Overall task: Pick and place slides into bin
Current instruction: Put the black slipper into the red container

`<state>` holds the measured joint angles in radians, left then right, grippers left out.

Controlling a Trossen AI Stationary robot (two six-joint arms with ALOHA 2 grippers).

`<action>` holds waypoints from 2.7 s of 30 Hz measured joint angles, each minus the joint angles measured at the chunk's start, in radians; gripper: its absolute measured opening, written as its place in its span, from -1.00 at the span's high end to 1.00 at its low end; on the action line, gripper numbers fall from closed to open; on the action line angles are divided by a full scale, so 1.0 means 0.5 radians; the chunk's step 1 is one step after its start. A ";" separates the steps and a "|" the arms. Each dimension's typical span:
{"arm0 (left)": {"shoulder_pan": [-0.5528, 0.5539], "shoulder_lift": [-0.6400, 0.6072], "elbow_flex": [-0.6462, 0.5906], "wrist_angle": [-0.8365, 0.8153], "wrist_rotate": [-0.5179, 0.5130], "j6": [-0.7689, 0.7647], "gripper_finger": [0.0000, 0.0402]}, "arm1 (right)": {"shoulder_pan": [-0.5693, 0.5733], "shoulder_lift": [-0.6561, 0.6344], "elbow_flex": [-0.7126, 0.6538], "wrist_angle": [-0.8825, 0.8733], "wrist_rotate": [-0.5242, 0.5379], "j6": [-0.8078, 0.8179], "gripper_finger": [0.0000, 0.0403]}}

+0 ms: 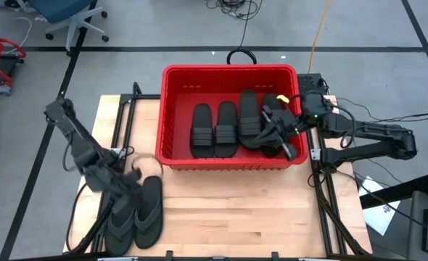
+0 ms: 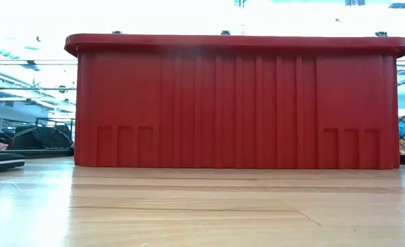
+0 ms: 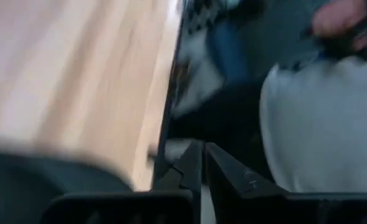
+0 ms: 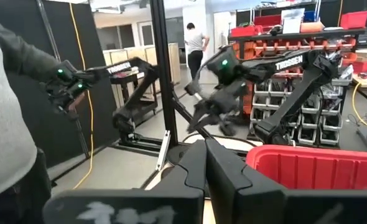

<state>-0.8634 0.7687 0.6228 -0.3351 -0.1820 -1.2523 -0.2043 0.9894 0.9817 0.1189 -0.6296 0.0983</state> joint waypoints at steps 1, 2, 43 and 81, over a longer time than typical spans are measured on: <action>-0.023 0.080 0.000 0.001 0.076 -0.104 0.88 | -0.007 -0.004 0.000 -0.018 -0.001 -0.021 1.00; -0.041 0.163 0.000 0.009 0.146 -0.186 0.84 | -0.016 -0.006 0.000 -0.033 -0.001 -0.032 1.00; 0.097 0.632 0.011 -0.394 0.821 1.090 -0.20 | -0.137 -0.005 0.000 -0.054 -0.003 0.462 1.00; 0.126 1.024 0.171 -0.547 1.047 1.599 0.93 | -0.125 -0.005 0.000 -0.054 0.001 0.220 1.00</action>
<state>-0.8005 1.2808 0.7085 -0.6085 0.3412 -0.4528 -0.2670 0.9871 0.9817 0.0917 -0.6290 0.2085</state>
